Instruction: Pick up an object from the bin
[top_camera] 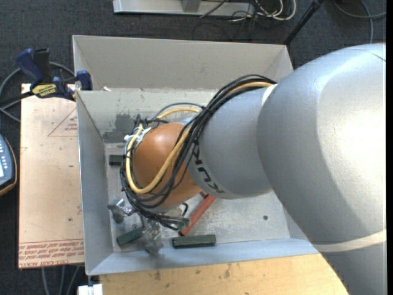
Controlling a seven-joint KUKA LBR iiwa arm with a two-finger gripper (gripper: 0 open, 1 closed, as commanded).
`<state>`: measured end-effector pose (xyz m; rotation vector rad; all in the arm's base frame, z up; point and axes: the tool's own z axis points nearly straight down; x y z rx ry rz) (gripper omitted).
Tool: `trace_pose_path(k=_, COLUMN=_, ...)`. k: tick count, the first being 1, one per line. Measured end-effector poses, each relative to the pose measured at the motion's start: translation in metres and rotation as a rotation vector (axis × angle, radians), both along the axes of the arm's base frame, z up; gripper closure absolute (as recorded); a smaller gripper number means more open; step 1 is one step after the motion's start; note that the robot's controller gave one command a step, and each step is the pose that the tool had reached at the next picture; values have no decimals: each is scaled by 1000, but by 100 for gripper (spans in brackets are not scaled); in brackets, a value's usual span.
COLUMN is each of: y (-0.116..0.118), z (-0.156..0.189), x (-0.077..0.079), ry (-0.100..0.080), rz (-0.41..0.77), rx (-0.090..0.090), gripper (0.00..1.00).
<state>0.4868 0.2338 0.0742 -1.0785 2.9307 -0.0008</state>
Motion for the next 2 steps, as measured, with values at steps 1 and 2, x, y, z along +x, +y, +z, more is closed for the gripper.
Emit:
trace_pose_path(k=1, y=0, z=-3, x=-4, ry=12, rz=-1, rx=-2, gripper=100)
trace_pose_path(k=2, y=-25, z=122, x=-2, ry=9, rz=11, rx=-2, gripper=100)
